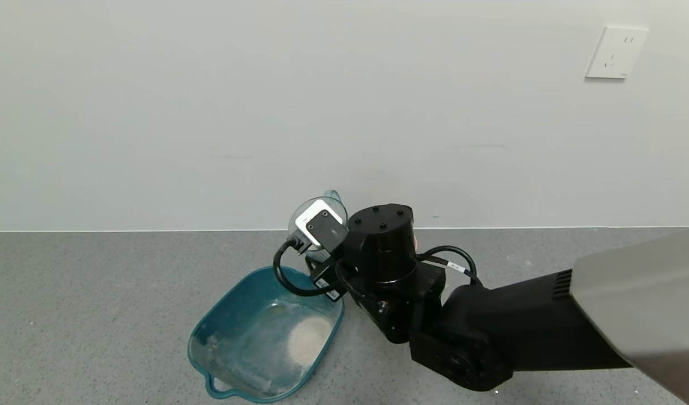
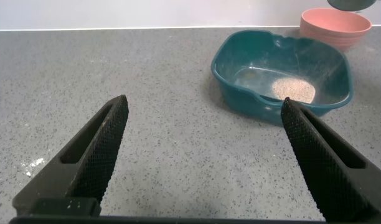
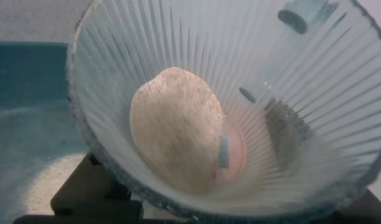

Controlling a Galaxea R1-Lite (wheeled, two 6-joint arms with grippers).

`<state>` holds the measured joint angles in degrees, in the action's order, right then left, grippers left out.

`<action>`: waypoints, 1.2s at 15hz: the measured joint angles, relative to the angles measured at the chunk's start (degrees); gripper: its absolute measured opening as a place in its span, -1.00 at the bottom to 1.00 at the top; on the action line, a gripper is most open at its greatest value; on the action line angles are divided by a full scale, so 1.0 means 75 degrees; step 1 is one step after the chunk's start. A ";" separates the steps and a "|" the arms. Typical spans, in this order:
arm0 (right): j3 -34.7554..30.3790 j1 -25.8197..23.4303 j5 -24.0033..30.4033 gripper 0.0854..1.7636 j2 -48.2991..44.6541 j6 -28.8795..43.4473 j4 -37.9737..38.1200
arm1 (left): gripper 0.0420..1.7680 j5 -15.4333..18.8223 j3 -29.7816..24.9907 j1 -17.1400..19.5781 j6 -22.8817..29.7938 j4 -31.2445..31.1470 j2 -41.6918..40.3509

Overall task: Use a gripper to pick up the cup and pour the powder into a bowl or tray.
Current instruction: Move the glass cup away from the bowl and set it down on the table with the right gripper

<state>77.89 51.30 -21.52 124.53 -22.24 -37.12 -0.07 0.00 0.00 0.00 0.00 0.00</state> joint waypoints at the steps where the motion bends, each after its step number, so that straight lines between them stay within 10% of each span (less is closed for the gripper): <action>1: -0.0154 -0.0037 0.0080 0.50 -0.0117 0.0327 -0.0034 | 1.00 0.0000 0.0000 0.0000 0.0000 -0.0003 0.0000; 18: -0.4156 -0.1401 -0.0915 0.50 -0.2480 0.2282 -0.2422 | 1.00 0.0000 0.0000 0.0000 0.0000 0.0000 0.0000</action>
<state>46.71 40.79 -28.38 105.92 -5.12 -55.28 -0.07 0.00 0.00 0.00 0.00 0.00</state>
